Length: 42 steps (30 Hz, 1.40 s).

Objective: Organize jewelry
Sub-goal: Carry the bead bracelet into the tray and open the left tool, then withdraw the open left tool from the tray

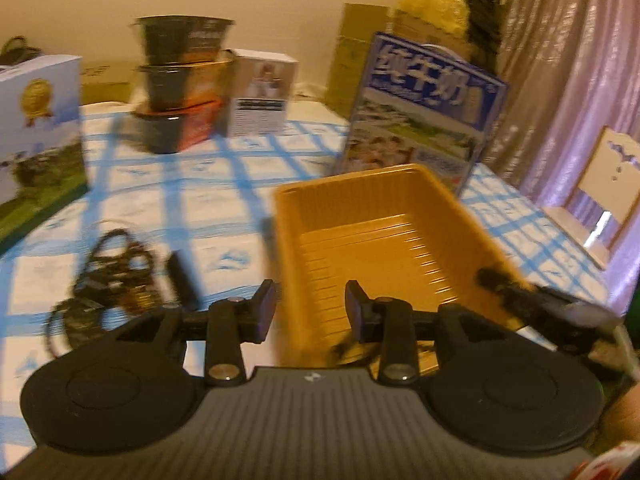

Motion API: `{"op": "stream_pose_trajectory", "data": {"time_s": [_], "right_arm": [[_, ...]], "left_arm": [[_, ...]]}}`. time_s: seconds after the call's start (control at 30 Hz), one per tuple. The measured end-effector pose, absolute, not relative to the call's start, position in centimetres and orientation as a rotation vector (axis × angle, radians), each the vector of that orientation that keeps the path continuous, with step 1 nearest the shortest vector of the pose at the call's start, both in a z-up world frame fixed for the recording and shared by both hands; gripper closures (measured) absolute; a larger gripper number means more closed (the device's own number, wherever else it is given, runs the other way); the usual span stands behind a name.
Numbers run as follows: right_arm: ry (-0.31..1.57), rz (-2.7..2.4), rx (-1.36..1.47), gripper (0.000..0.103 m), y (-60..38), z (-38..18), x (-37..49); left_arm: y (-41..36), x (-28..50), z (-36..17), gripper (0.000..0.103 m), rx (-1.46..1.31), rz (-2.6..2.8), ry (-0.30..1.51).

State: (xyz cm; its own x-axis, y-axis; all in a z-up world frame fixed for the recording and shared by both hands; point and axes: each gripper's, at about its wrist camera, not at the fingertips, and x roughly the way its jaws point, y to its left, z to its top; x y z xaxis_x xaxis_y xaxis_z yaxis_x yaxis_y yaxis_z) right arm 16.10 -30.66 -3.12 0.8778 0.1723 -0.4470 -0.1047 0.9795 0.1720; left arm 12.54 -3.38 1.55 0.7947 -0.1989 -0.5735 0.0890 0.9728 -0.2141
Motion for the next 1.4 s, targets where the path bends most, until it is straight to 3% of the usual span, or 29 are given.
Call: {"op": "stream_pose_trajectory", "data": {"time_s": [0.6, 1.4], "right_arm": [[0.480, 0.140, 0.132, 0.097, -30.7, -3.2, 15.9], [0.487, 0.136, 0.129, 0.097, -30.5, -3.4, 16.0]], "left_arm": [[2.6, 8.4, -2.7, 0.066, -0.129, 0.074, 0.752], [5.1, 10.5, -5.0, 0.056, 0.008, 0.196, 0.719]]}}
